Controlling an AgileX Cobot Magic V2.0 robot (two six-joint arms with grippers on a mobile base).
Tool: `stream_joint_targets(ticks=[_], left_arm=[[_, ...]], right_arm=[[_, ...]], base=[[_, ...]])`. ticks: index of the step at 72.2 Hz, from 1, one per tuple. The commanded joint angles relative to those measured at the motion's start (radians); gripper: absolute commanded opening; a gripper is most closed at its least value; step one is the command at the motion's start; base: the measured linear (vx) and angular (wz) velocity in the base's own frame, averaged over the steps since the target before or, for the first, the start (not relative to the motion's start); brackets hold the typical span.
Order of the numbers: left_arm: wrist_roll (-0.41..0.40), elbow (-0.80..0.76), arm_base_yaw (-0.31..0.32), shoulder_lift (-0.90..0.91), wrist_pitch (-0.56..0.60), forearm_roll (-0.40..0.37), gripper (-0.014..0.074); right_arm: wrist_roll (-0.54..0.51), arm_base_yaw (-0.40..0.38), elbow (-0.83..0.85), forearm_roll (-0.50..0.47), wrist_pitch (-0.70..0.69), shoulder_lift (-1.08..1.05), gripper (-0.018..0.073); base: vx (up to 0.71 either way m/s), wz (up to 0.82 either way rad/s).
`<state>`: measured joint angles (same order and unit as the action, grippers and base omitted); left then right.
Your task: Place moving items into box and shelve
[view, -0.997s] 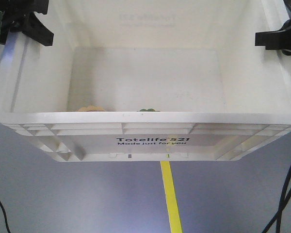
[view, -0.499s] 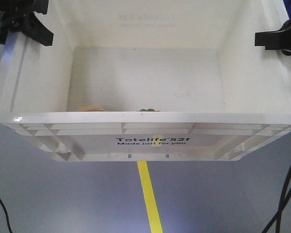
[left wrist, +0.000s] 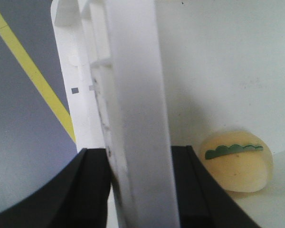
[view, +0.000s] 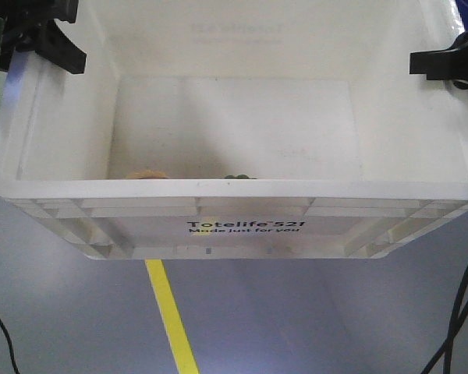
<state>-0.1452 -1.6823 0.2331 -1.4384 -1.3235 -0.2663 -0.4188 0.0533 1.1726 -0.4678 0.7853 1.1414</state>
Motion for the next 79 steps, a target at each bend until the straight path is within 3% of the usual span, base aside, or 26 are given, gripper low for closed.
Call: stream_joint_targets(ticks=[1, 79], left_arm=[[0.014, -0.048, 0.009, 0.049, 0.074, -0.109, 0.0000], [0.014, -0.048, 0.009, 0.049, 0.074, -0.104, 0.0001]], right_arm=[[-0.041, 0.006, 0.044, -0.088, -0.086, -0.030, -0.0008], [-0.041, 0.006, 0.044, -0.088, -0.087, -0.030, -0.0008]], base=[[0.47, -0.44], [0.42, -0.63]])
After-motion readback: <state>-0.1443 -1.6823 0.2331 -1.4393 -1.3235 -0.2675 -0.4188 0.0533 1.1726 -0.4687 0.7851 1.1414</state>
